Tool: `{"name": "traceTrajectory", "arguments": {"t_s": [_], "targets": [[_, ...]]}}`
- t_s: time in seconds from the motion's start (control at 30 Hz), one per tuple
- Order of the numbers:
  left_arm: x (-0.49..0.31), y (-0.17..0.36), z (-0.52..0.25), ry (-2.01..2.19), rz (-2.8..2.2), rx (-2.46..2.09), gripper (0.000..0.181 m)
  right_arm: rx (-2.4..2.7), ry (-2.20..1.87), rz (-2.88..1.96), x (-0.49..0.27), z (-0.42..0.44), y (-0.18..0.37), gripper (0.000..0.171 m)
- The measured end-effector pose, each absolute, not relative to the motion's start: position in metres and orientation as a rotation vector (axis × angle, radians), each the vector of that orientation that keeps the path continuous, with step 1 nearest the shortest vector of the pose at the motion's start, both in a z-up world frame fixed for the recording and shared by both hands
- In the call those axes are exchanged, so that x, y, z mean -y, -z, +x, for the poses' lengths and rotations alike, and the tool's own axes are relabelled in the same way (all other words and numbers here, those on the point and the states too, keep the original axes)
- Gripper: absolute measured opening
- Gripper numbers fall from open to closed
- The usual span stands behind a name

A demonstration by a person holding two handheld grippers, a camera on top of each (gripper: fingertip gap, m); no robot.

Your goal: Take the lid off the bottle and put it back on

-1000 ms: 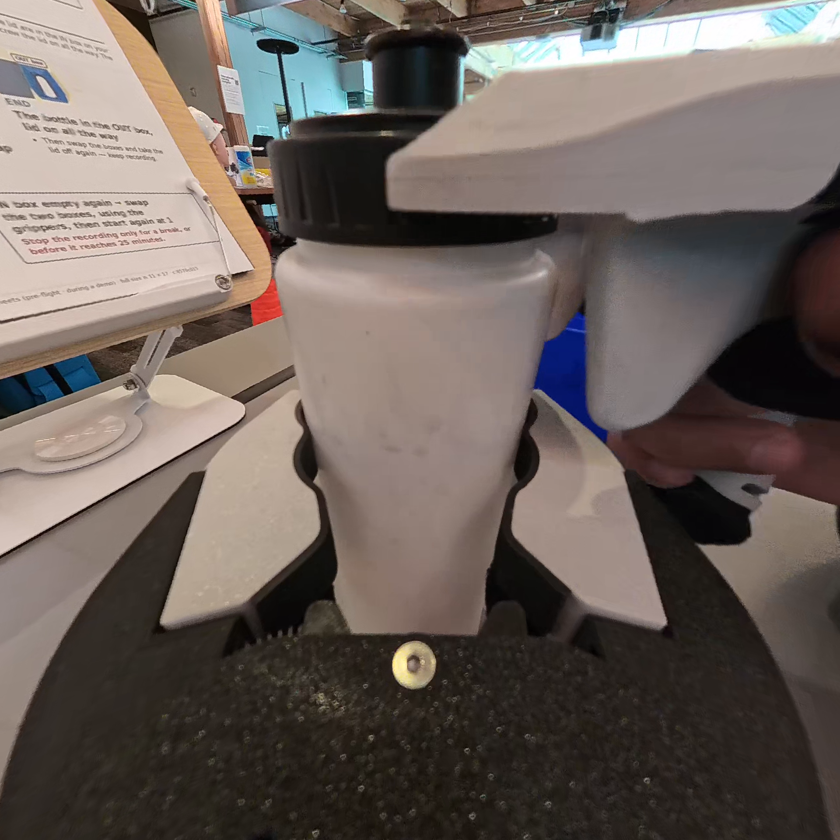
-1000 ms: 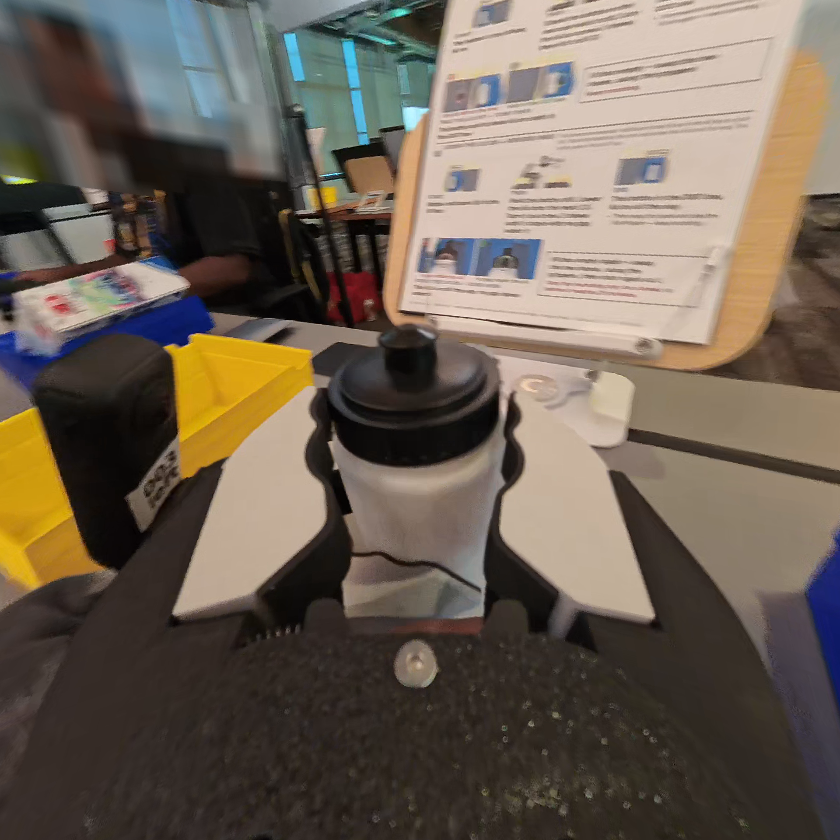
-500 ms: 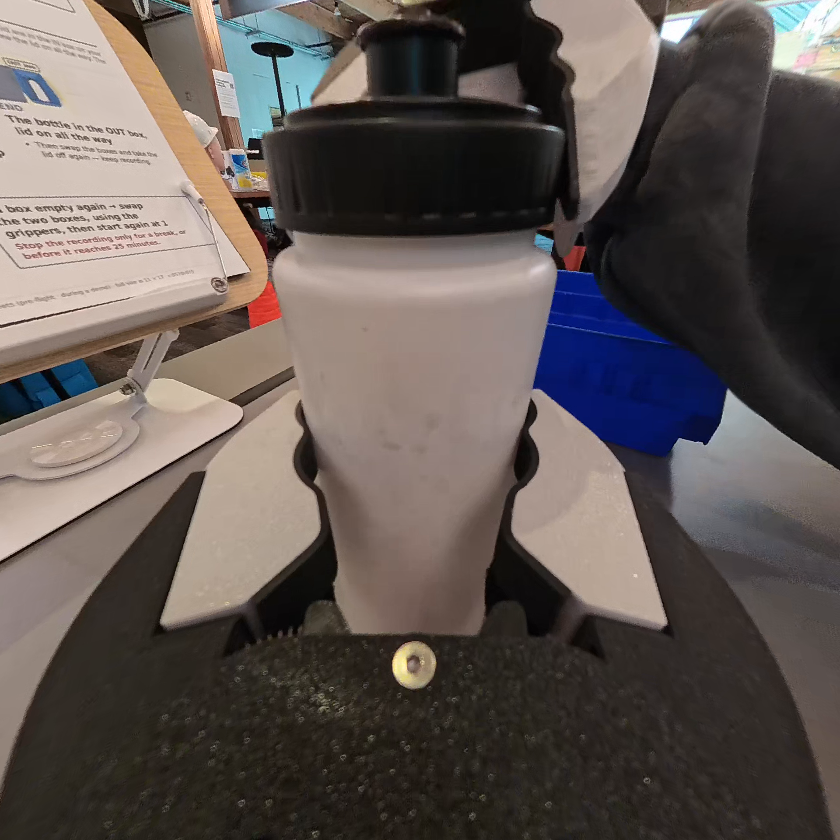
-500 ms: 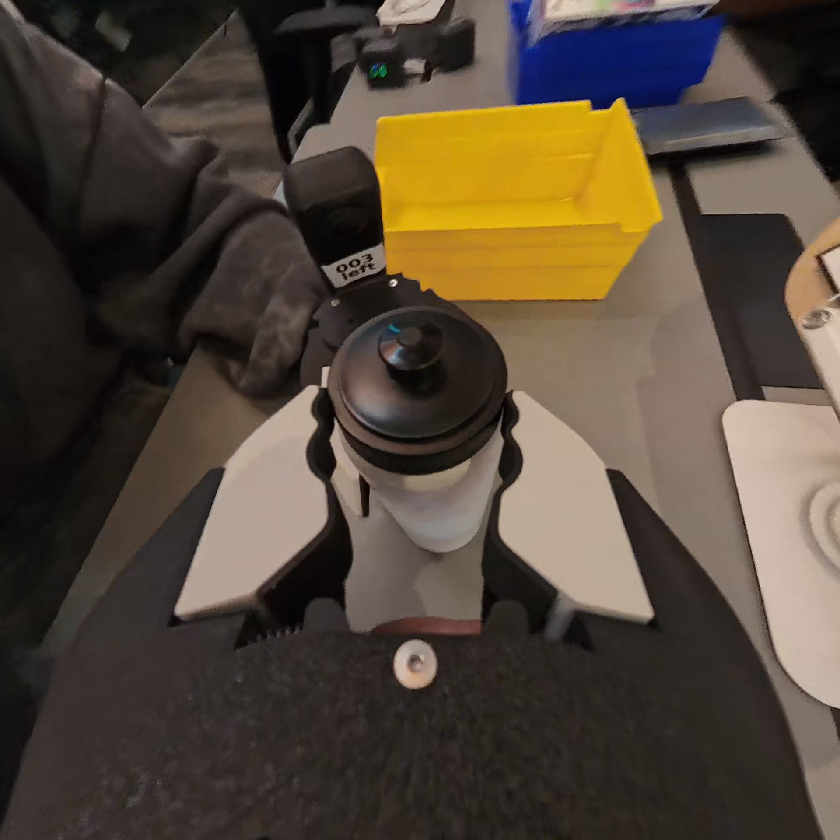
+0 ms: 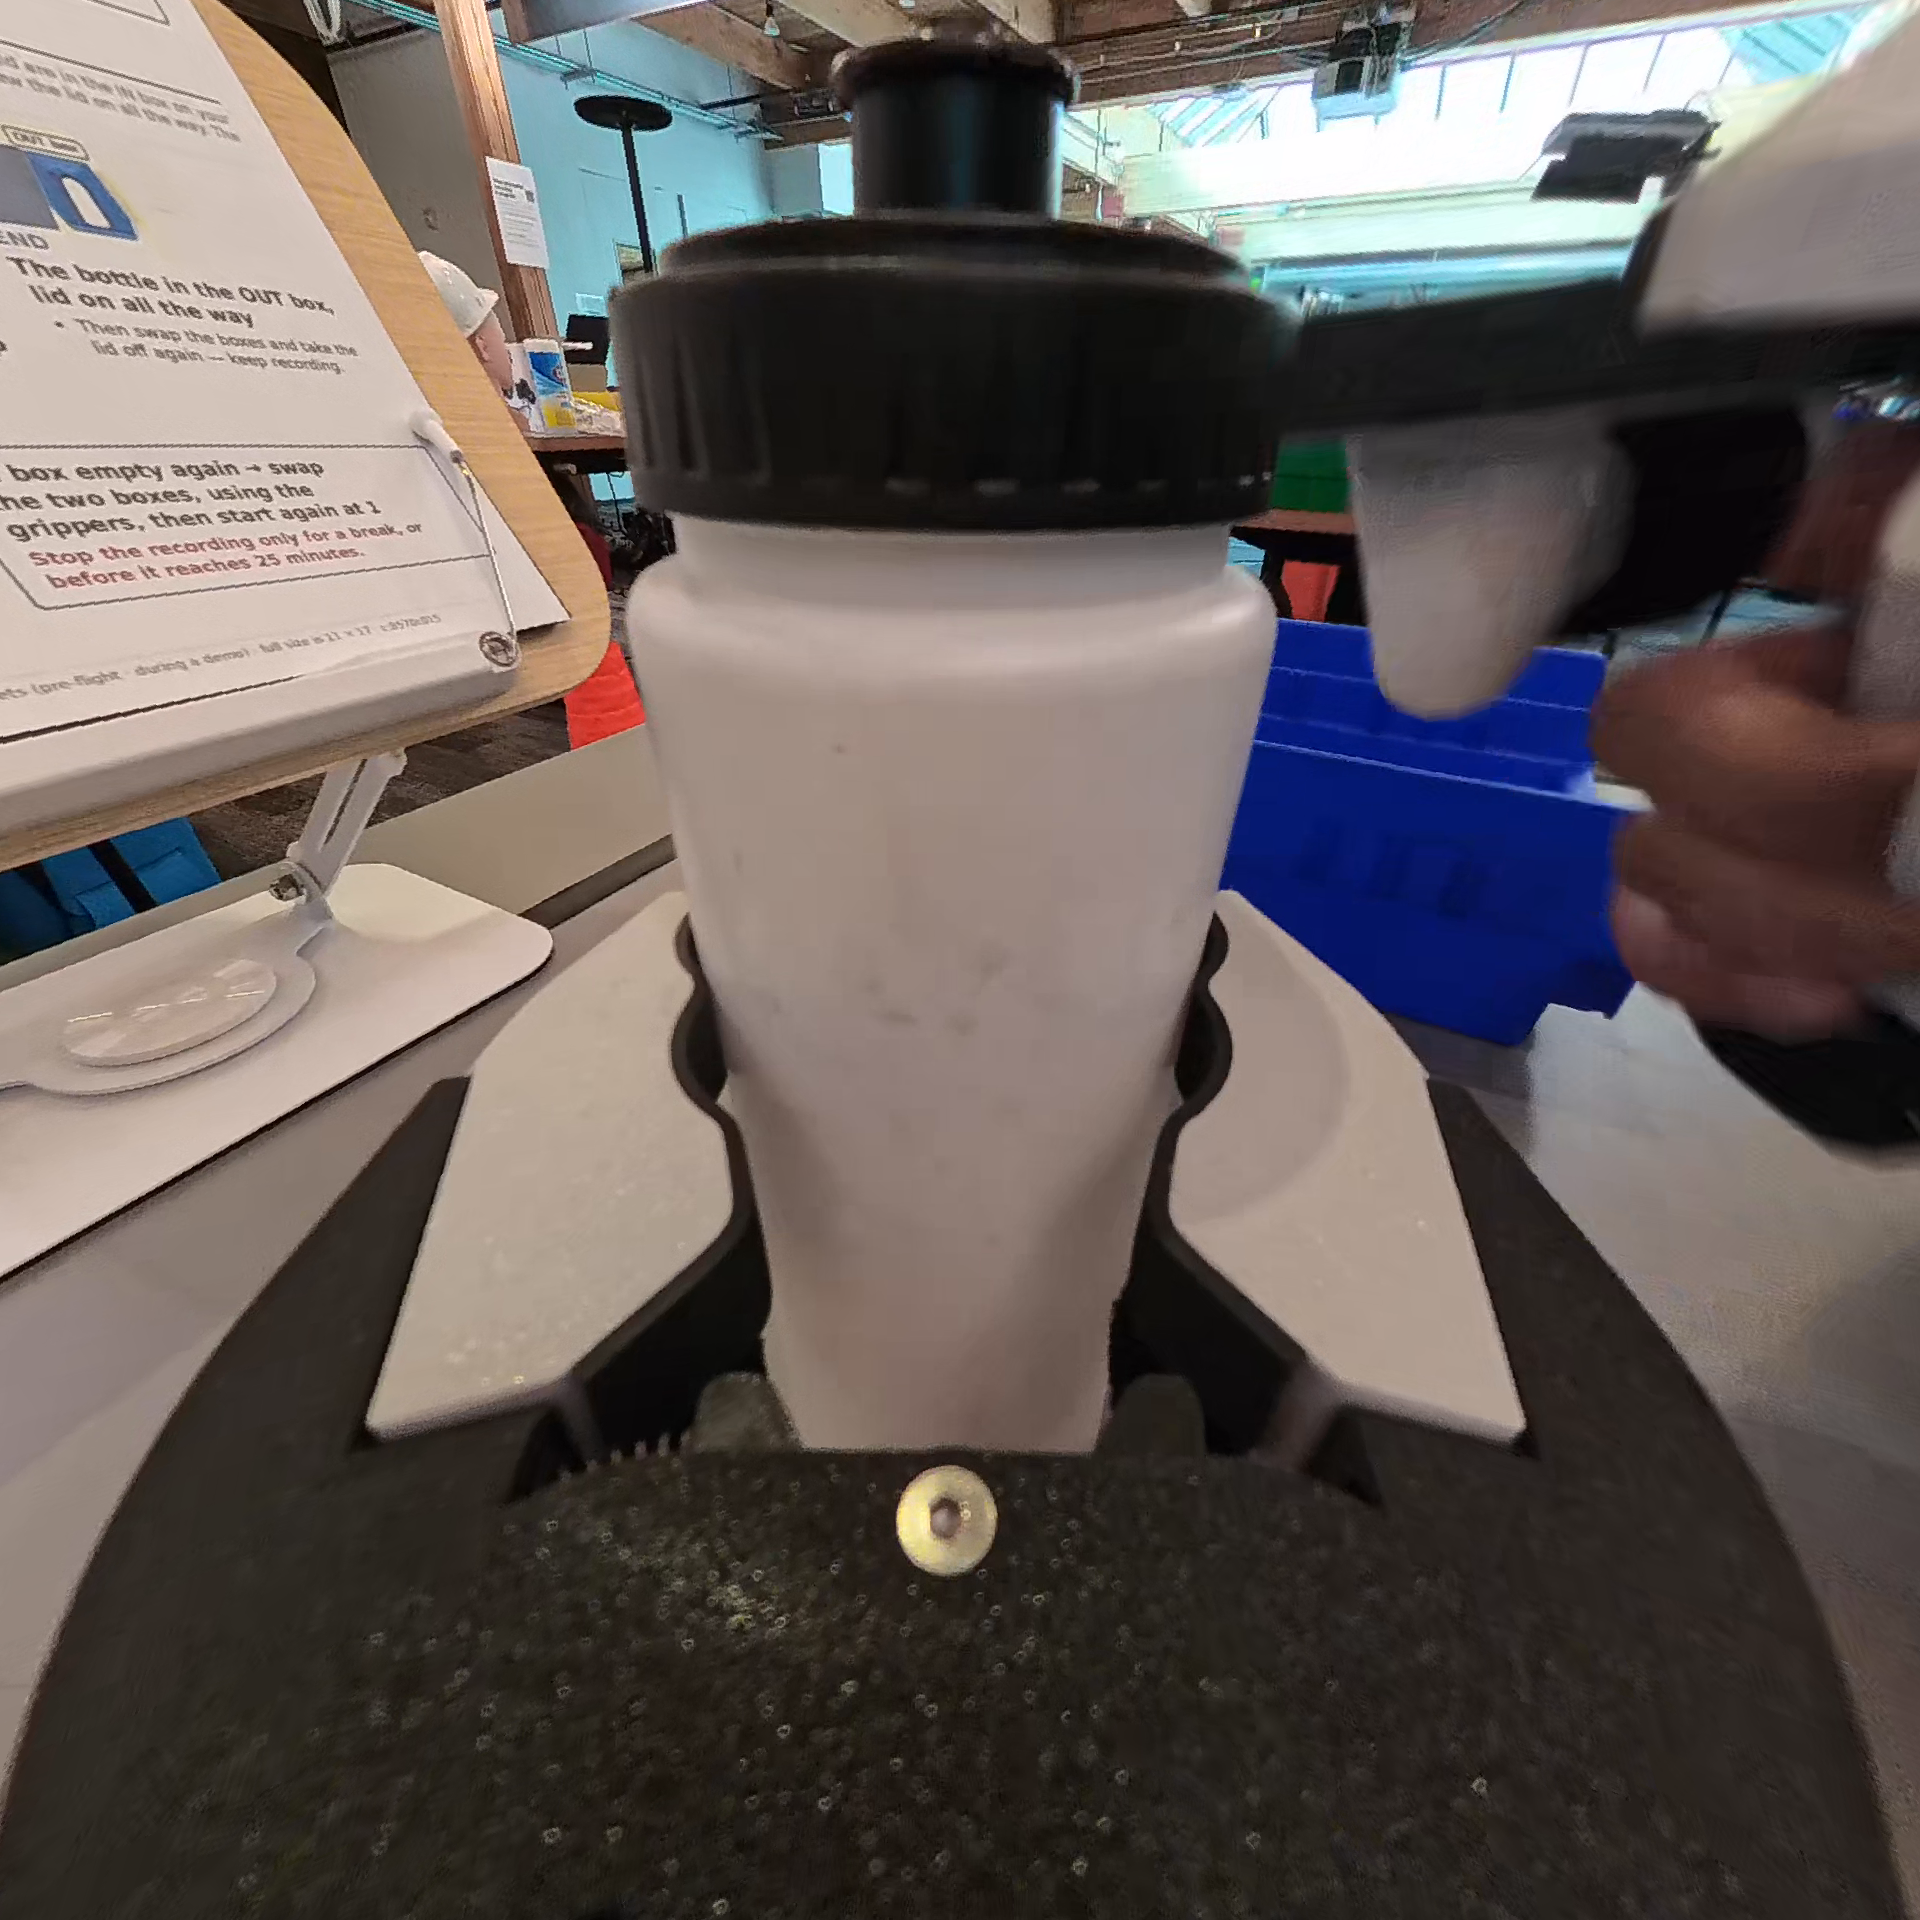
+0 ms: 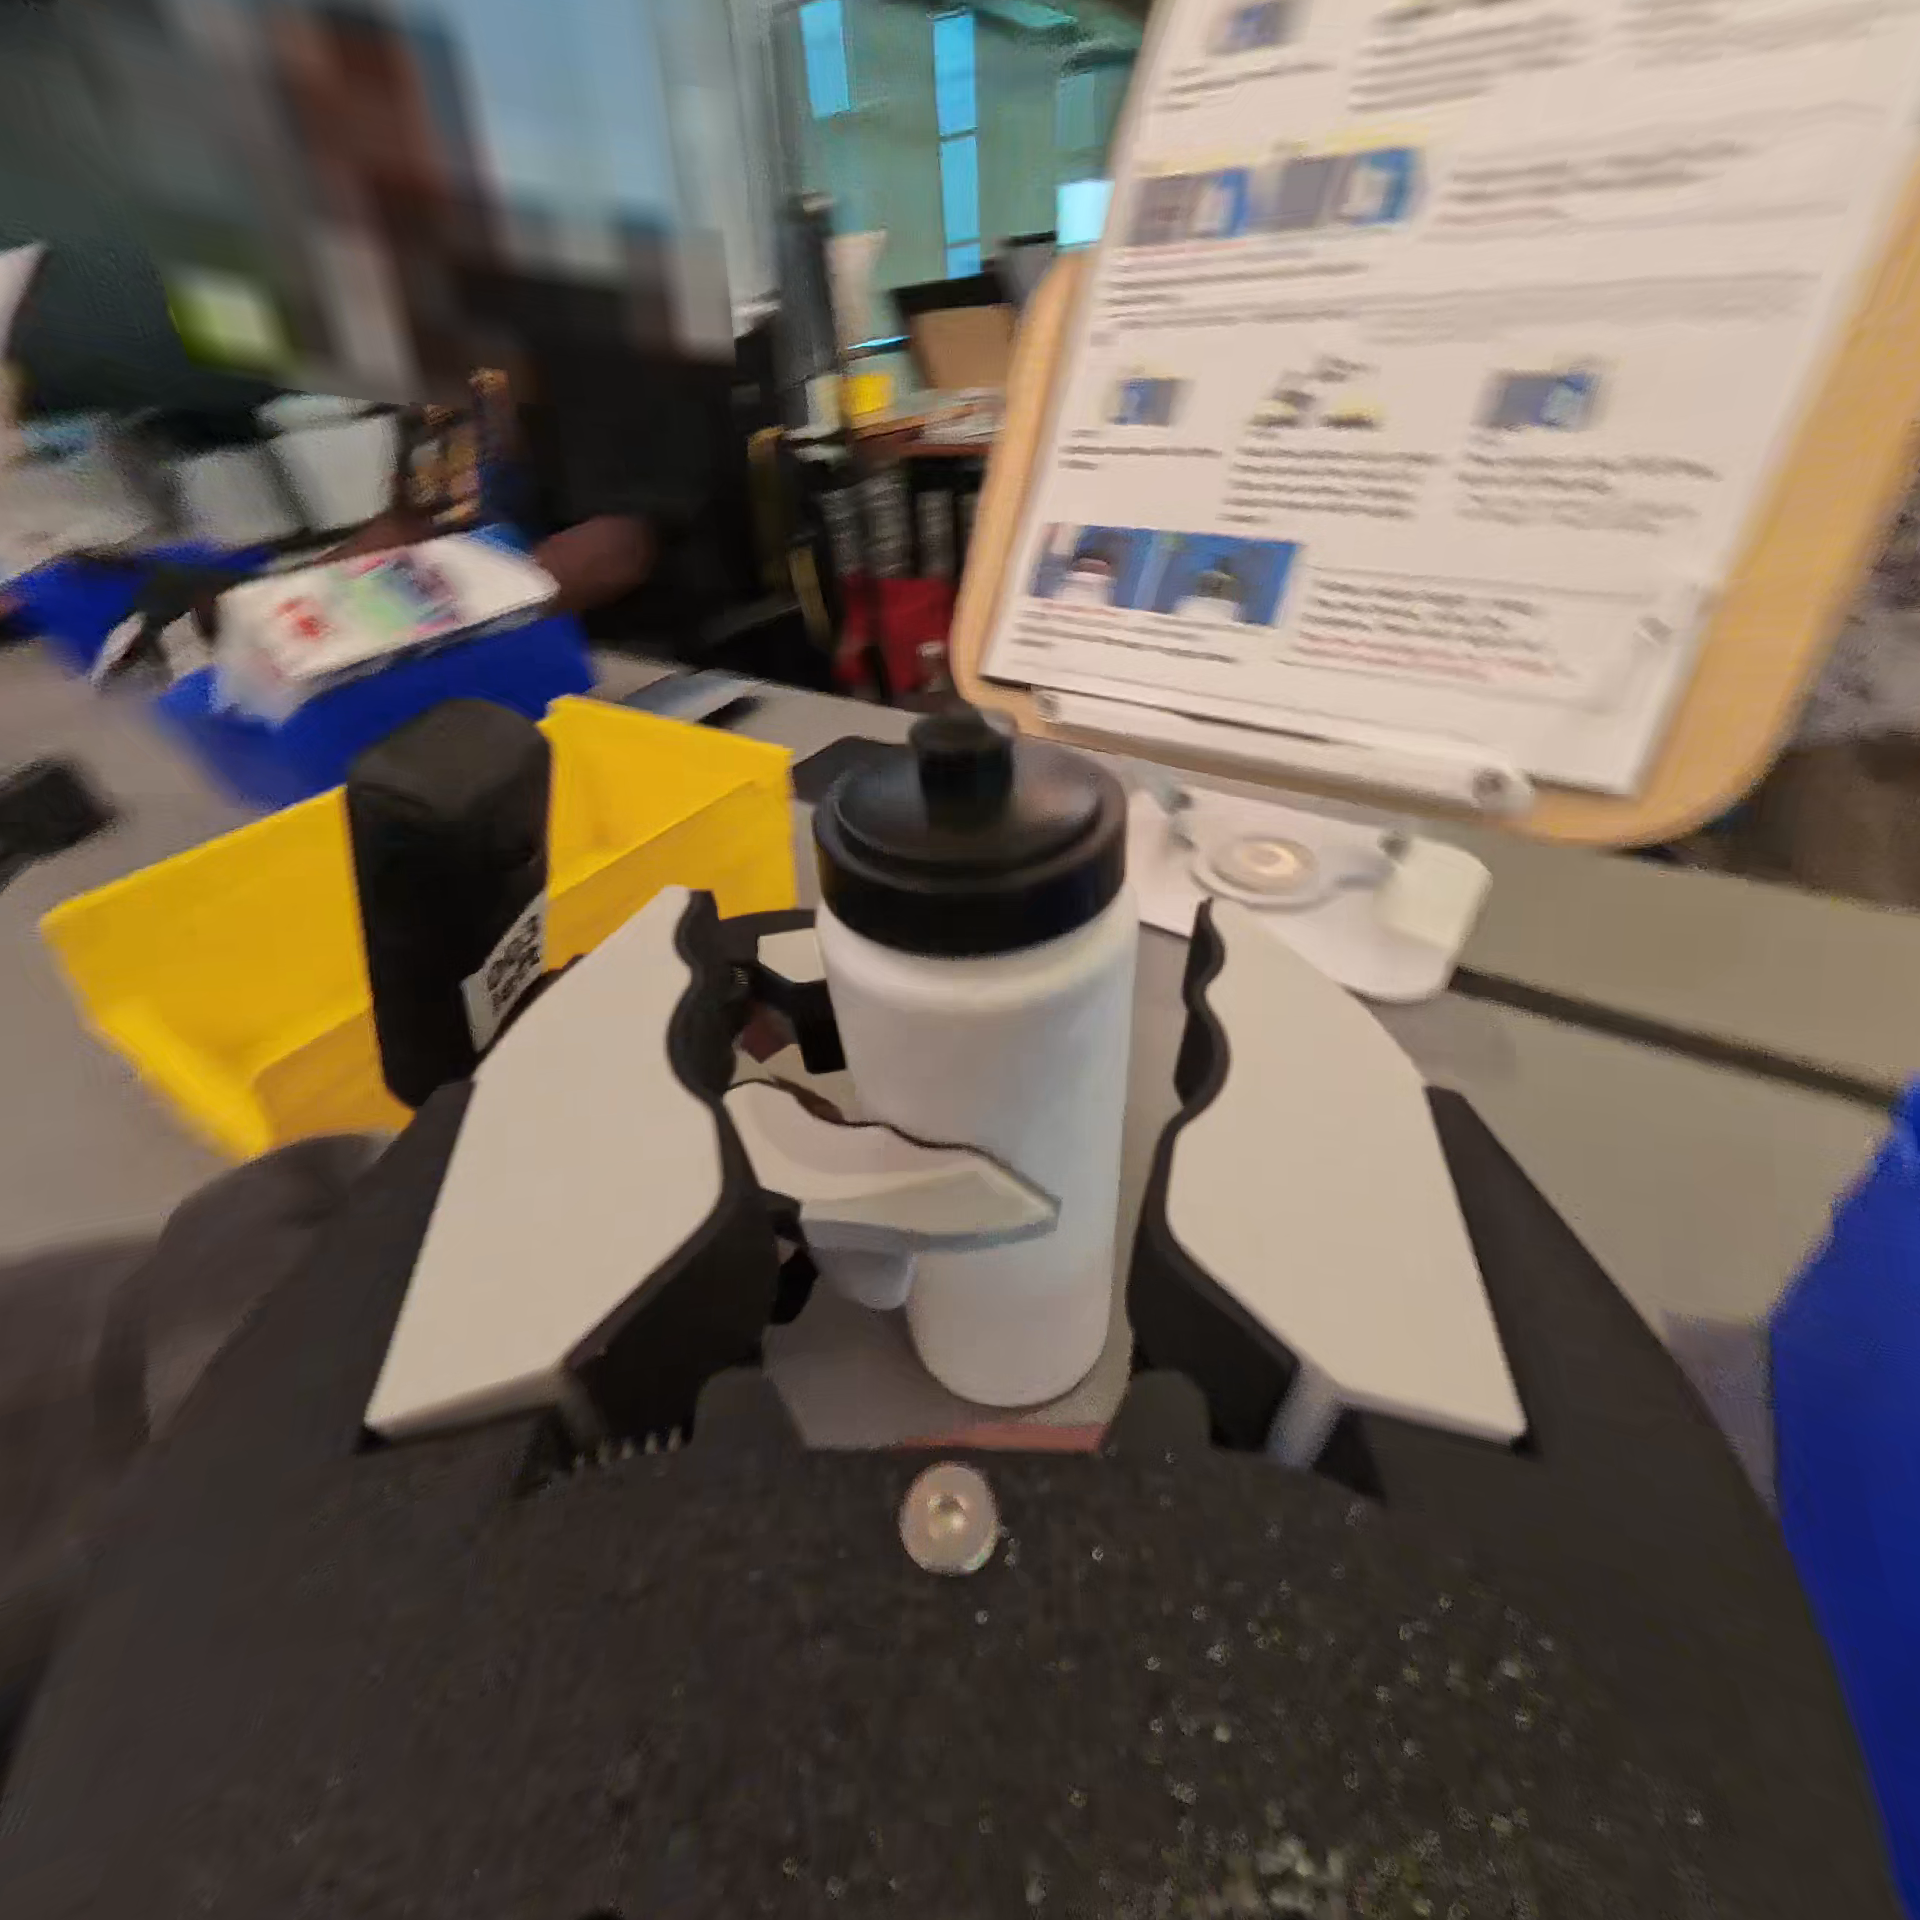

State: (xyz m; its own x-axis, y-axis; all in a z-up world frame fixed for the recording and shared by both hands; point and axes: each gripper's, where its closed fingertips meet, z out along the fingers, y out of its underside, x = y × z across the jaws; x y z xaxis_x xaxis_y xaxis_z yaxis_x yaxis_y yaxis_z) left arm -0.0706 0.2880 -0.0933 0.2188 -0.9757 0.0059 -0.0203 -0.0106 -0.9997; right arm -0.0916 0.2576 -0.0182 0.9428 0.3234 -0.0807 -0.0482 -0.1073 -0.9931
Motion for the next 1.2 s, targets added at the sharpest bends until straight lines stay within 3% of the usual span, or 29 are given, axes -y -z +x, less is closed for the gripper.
{"name": "traceTrajectory", "arguments": {"t_s": [0.37,0.67,0.97,1.13,1.2], "targets": [[-0.290,0.093,-0.072,1.033,-1.337,-1.046,0.087,0.003,-0.129,-1.670,-0.299,-0.100,0.031,0.073],[-0.289,0.094,-0.071,1.035,-1.330,-1.062,0.087,0.770,-0.620,-1.768,-0.292,-0.106,0.035,0.073],[-0.289,0.094,-0.071,1.038,-1.326,-1.061,0.087,1.493,-0.679,-1.844,-0.285,-0.095,0.040,0.069],[-0.289,0.094,-0.071,1.042,-1.327,-1.061,0.087,1.202,-0.564,-1.855,-0.281,-0.094,0.031,0.076],[-0.289,0.094,-0.071,1.043,-1.327,-1.060,0.087,0.938,-0.477,-1.799,-0.279,-0.093,0.020,0.087]]}}
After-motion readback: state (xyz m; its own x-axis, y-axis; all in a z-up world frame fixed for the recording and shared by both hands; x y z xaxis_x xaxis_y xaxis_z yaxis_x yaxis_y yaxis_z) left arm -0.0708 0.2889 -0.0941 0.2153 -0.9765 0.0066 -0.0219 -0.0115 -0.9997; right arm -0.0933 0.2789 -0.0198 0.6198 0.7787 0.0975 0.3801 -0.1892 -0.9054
